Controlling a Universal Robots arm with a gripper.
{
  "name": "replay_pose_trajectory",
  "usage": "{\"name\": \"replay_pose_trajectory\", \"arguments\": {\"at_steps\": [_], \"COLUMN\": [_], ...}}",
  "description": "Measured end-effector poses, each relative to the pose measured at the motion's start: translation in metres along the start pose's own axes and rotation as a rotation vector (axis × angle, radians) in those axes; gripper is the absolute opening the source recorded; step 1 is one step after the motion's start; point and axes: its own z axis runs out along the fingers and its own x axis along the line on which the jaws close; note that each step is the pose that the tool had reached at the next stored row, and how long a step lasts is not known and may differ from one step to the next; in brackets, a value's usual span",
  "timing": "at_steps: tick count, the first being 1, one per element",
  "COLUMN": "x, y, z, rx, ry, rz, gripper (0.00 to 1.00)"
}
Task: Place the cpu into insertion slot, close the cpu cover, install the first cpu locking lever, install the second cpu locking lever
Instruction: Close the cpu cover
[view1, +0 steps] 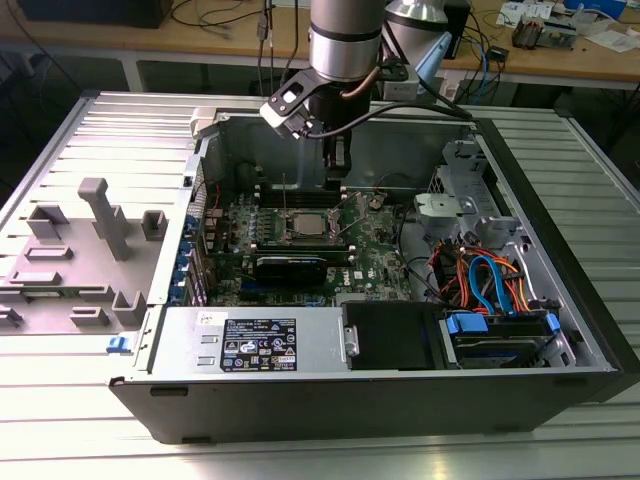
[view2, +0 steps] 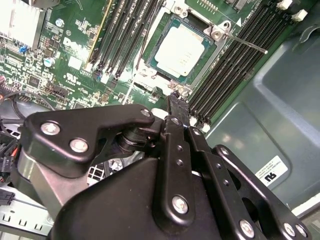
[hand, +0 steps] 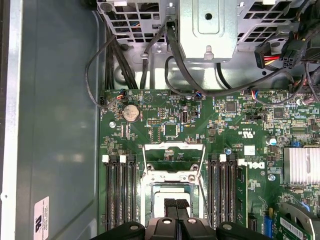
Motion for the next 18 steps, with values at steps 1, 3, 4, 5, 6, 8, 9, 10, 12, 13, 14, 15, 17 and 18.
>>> {"name": "replay_pose_trajectory", "arguments": {"at_steps": [1,3,4,5,6,8,9,10,12,13,14,15,17,18], "x": [0.0,0.0,0.0,-0.0001,-0.0001,-0.0001,-0.0001,-0.0001,-0.0001,-0.0001,-0.0002,-0.0001,-0.0001,-0.0002], "y": [0.0008,0.0043,0.0057,0.0081,0.0106,0.0151,0.0174,0.0201,0.0235,0.0251,0.0265,0.0273,0.0283,0.0285], "z": [-0.0001,0.0001,0.0001,0.0002,0.0002,0.0004,0.0005,0.0006,0.0008,0.0009,0.0009,0.001,0.001,0.001], "rx": [0.0001,0.0,0.0001,0.0,0.0,0.0,0.0,0.0,0.0,0.0,0.0,0.0,0.0,0.0], "ry": [-0.0005,-0.0005,-0.0005,-0.0005,-0.0004,-0.0004,-0.0004,-0.0004,-0.0003,-0.0004,-0.0005,-0.0005,-0.0004,-0.0005], "rz": [0.0,0.0,0.0,0.0,0.0,0.0,0.0,0.0,0.0,0.0,0.0,0.0,0.0,0.0], "gripper": [0.11,0.11,0.11,0.11,0.11,0.11,0.11,0.11,0.11,0.11,0.11,0.11,0.11,0.11]}}
